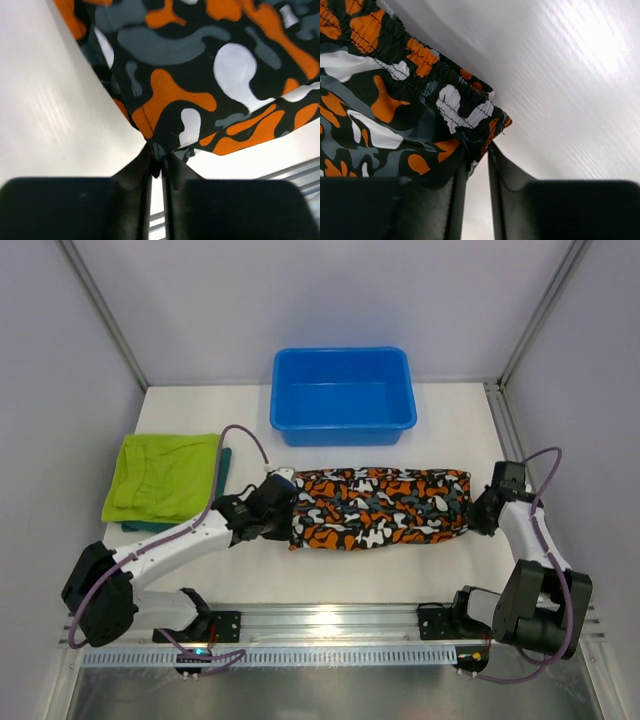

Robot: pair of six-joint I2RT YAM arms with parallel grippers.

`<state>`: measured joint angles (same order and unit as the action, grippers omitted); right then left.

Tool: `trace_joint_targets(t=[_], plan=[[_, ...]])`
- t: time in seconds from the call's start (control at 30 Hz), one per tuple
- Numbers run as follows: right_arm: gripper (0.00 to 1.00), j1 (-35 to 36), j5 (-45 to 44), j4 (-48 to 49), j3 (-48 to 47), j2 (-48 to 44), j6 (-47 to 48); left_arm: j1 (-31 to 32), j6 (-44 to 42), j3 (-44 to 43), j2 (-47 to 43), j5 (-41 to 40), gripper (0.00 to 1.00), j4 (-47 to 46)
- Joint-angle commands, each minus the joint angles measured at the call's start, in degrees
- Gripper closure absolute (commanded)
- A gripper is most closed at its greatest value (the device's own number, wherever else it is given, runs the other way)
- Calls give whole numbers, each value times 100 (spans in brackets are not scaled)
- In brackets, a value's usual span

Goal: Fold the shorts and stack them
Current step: Smooth out the shorts at the center of the board.

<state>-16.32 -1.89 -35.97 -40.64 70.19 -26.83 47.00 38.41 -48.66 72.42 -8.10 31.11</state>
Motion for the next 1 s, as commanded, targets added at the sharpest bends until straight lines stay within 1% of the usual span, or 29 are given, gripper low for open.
trace_joint_targets(t=[0.0,0.03,0.07,0.1,0.13,0.2,0.23,0.27,0.3,0.33,0.37,0.4,0.47,0.5,0.53,0.6,0.63,0.73,0.87,0.97], plan=[[70,127,336,213,487,-567,-129,-156,-194,313,105,97,85,1073],[63,181,356,21,470,-821,-173,-156,-107,349,1,150,69,1029],[60,199,382,-85,322,-954,-200,-156,-45,340,-96,168,58,1002],[58,208,400,-190,198,-1085,-200,-156,-1,297,-227,159,50,993],[56,208,304,-418,49,-1209,-191,-174,8,131,-507,107,45,976],[54,199,216,-630,-574,-1385,-95,-253,-70,-212,-659,-43,38,1098],[53,199,259,-701,-776,-1377,-16,-462,-175,-422,-651,18,36,1133],[50,199,433,-675,-1109,-1281,107,-603,-516,-877,-485,141,35,1160],[47,208,705,-571,-1226,-1184,395,-753,-676,-1116,-327,168,35,1195],[44,216,951,-439,-1322,-1036,511,-1067,-825,-1354,-134,255,35,1230],[43,251,1128,-446,-1611,-843,634,-1227,-1088,-1783,329,378,35,1283],[42,295,1008,-533,-1787,-388,739,-1377,-1195,-1978,569,631,35,1318],[41,375,386,-727,-2156,27,881,-1675,-1388,-2321,1017,730,36,1301],[41,383,322,-702,-2228,212,951,-1738,-1520,-2610,1428,774,36,1309],[41,384,286,-675,-2350,553,1091,-1799,-1582,-2735,1615,949,37,1292],[41,384,242,-596,-2430,837,1171,-1905,-1714,-2998,2150,1073,38,1231],[41,384,259,-474,-2457,1047,1206,-1923,-1732,-3069,2327,1091,40,1196],[42,384,391,-263,-2457,1233,1329,-1932,-1723,-3176,2820,1292,44,1108],[42,384,506,-130,-2483,1645,1549,-1932,-1653,-2956,2962,1381,44,739],[43,384,470,10,-2519,1909,1759,-1932,-1653,-2999,2988,1242,45,773]])
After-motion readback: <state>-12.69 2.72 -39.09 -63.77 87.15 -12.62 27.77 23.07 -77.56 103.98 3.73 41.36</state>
